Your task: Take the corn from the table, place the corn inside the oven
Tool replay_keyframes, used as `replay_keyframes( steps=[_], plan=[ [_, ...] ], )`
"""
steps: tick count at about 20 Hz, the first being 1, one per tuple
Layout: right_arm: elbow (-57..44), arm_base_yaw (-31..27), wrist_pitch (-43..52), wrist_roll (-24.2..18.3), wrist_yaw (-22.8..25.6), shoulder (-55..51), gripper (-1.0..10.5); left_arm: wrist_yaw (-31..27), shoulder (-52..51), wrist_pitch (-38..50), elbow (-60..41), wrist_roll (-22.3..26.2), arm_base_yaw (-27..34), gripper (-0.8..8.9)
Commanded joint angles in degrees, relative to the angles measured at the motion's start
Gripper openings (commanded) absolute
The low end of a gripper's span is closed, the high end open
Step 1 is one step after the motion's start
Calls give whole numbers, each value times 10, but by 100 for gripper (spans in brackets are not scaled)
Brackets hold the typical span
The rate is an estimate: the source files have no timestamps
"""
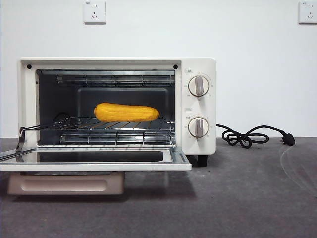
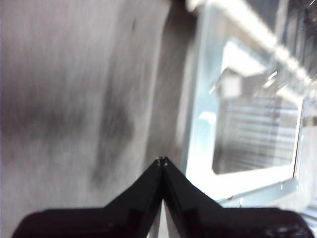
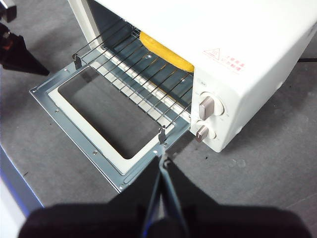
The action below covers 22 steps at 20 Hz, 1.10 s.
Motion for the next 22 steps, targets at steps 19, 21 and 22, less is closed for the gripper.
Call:
replay_keyframes(
  steps=[19, 21, 22],
  plan=[
    [1, 0, -1, 1, -1, 1, -16, 174, 3, -84, 10, 47, -18, -8],
    [1, 0, -3, 1, -1, 1, -16, 202, -6, -78, 17, 40, -5, -8],
    [1, 0, -3, 1, -1, 1, -16, 211, -12, -70, 22, 31, 1, -8]
  ],
)
